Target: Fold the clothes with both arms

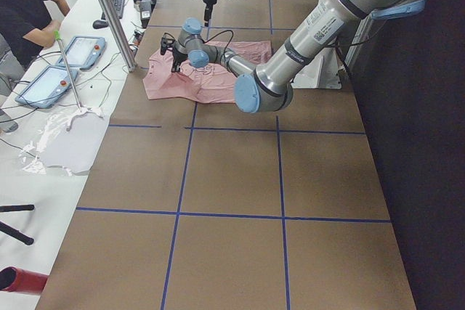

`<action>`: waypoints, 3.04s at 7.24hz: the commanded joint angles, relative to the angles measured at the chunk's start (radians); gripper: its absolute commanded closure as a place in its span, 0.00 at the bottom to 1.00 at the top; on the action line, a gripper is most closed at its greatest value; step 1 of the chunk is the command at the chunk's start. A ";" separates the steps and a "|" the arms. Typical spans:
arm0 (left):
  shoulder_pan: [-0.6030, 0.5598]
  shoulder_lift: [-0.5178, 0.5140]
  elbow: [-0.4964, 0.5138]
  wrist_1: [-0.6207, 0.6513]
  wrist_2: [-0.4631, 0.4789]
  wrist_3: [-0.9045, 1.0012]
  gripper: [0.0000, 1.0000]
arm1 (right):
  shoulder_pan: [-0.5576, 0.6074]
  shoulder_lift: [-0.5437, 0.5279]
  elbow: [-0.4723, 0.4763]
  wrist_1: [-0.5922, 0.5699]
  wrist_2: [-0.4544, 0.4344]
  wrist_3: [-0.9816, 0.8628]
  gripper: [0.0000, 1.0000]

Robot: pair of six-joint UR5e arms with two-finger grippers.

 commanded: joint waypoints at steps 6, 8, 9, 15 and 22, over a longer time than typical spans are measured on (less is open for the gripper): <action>0.038 0.188 -0.349 0.086 -0.071 0.000 0.00 | -0.037 -0.072 0.095 0.020 -0.015 0.086 0.00; 0.039 0.347 -0.642 0.276 -0.118 0.011 0.00 | -0.083 -0.224 0.268 0.020 -0.019 0.114 0.00; 0.041 0.468 -0.767 0.277 -0.119 0.052 0.00 | -0.137 -0.302 0.361 0.020 -0.057 0.193 0.00; 0.046 0.632 -0.901 0.261 -0.180 0.212 0.00 | -0.585 -0.439 0.434 0.022 -0.473 0.527 0.00; 0.046 0.611 -0.888 0.263 -0.178 0.215 0.00 | -0.627 -0.445 0.377 0.020 -0.486 0.528 0.00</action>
